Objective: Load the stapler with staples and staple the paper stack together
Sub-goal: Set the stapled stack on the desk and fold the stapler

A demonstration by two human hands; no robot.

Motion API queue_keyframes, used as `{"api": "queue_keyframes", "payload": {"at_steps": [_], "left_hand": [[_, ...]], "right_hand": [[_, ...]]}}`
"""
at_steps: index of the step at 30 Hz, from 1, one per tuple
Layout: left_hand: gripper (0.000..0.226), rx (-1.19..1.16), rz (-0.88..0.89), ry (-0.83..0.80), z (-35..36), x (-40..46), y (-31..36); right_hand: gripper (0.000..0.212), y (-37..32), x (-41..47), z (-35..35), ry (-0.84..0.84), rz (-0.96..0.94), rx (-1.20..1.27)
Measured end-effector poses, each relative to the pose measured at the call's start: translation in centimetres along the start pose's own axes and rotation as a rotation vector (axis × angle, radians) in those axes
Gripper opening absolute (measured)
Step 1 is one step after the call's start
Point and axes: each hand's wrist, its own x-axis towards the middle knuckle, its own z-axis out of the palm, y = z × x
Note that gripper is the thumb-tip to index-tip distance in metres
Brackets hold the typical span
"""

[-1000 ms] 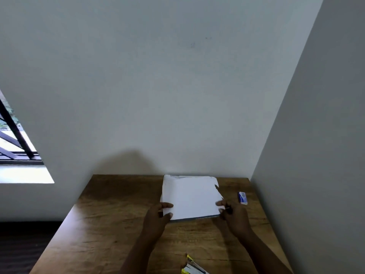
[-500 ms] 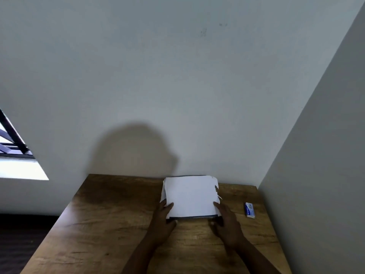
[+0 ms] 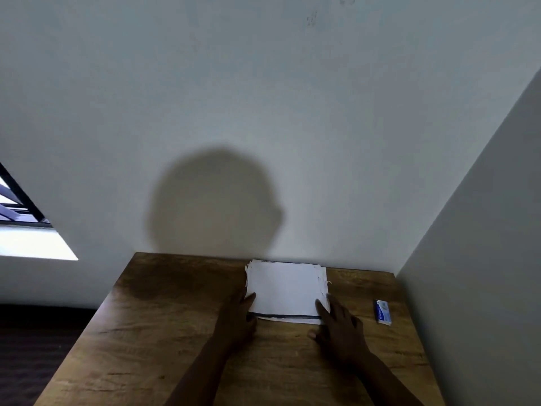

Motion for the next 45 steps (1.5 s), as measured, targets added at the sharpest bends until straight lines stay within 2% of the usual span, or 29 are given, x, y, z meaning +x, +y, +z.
{"api": "queue_keyframes", "payload": {"at_steps": [6,8,12,14,17,19,22,24,27,32,36,40,43,45], "left_hand": [[0.067,0.021,-0.002,-0.051,-1.1,0.3,0.2],[0.080,0.018,0.013,-0.059,-1.7,0.2,0.5],[0.120,-0.098,0.025,0.018,-1.4,-2.6,1.7],[0.125,-0.175,-0.040,0.067,-1.0,-4.3,2.1],[0.107,-0.239,-0.197,0.074,0.3,-7.6,2.7],[0.090,-0.314,-0.265,0.072,1.5,-10.2,2.9],[0.067,-0.405,-0.296,0.031,2.8,-13.3,3.2],[0.058,-0.495,-0.326,-0.015,3.1,-14.6,3.4],[0.056,-0.581,-0.373,-0.105,3.2,-16.2,3.8],[0.042,-0.626,-0.398,-0.183,4.0,-18.0,4.4],[0.025,-0.617,-0.413,-0.174,4.7,-18.5,4.3],[0.029,-0.696,-0.402,-0.183,5.2,-18.6,4.7],[0.045,-0.688,-0.294,-0.192,5.5,-18.5,5.6],[0.055,-0.638,-0.209,-0.135,5.7,-18.5,6.7]], "right_hand": [[0.101,-0.9,-0.4,-0.9,0.005,0.014,0.016],[0.105,-1.3,-0.9,-1.0,0.064,0.036,0.020],[0.116,-1.8,-2.8,-1.3,0.139,0.043,-0.102],[0.116,-2.0,-4.1,-1.3,0.135,0.028,-0.124],[0.106,-2.0,-7.0,-0.4,0.147,0.013,-0.119],[0.092,-2.3,-8.9,0.5,0.147,0.005,-0.095],[0.064,-3.1,-11.3,1.5,0.152,-0.001,0.057],[0.055,-3.9,-12.5,2.0,0.147,-0.026,0.183],[0.050,-5.0,-14.0,2.7,0.092,-0.013,0.341],[0.069,-5.7,-15.7,3.8,-0.036,0.013,0.312],[0.045,-5.9,-17.0,4.8,0.002,0.038,0.227],[0.025,-5.8,-17.8,5.3,0.056,0.055,0.268],[0.026,-5.5,-18.2,5.6,0.104,0.048,0.310],[0.023,-5.3,-18.4,5.5,0.140,0.058,0.392]]}}
